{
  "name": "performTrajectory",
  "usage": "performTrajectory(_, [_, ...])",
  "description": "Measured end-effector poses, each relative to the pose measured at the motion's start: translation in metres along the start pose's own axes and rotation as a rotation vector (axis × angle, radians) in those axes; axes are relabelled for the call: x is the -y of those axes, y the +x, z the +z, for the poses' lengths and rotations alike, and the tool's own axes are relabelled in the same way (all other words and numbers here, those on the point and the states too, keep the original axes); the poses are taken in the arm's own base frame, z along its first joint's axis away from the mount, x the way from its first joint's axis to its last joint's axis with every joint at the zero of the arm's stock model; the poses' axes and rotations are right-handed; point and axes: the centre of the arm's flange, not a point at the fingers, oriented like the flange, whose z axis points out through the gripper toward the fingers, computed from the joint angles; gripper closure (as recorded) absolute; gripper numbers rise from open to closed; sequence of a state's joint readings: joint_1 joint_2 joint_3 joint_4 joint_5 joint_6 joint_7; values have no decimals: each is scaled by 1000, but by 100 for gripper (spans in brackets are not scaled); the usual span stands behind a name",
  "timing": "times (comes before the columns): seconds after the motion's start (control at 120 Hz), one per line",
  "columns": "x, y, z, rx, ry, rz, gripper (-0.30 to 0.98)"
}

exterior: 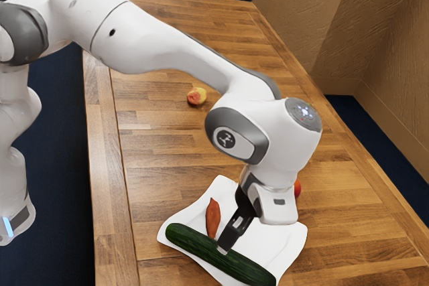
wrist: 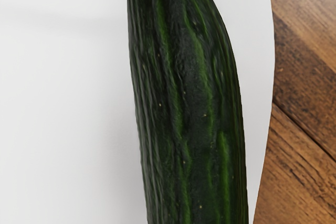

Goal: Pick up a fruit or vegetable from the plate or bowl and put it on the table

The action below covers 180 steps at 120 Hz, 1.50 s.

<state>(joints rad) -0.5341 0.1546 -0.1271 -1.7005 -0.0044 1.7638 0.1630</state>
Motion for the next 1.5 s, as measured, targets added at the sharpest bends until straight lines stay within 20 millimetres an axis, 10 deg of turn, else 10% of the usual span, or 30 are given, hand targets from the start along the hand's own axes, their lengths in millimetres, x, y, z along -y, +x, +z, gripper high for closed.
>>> performTrajectory(0.967, [-7, 35, 66, -38, -14, 102, 0])
performTrajectory(1.067, [-7, 36, 69, -35, -15, 102, 19])
performTrajectory(1.275, [-7, 38, 67, -47, 5, 99, 51])
performTrajectory(1.5, [-10, 43, 15, -124, 14, 93, 47])
